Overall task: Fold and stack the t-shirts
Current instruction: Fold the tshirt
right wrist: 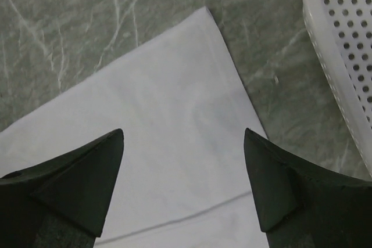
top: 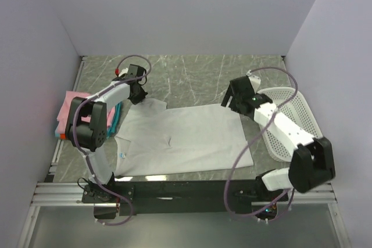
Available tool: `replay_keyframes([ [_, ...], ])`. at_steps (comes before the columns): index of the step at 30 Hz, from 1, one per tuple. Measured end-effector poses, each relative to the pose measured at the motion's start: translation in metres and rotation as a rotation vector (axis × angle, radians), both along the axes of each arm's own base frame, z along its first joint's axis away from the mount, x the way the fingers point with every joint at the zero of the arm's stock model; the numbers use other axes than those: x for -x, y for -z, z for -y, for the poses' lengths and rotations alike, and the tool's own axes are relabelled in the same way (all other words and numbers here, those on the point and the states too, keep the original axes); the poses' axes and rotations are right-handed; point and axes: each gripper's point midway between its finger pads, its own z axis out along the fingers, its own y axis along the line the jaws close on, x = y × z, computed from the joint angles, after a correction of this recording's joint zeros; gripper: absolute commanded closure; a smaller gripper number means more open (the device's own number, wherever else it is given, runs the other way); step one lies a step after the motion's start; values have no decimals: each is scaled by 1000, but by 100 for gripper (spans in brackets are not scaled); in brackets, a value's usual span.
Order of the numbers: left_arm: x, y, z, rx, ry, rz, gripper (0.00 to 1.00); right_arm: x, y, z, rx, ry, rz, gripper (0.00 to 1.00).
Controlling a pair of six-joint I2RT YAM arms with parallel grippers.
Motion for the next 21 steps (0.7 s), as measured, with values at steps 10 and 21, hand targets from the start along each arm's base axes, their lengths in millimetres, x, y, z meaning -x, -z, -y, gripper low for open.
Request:
replay_keyframes([
  [10,-1,-30,11,26,31,106,99,-87,34,-7,45,17,-107,16],
  [21,17,-31,14,27,47,115,99,-116,83,27,75,108,-217,23],
])
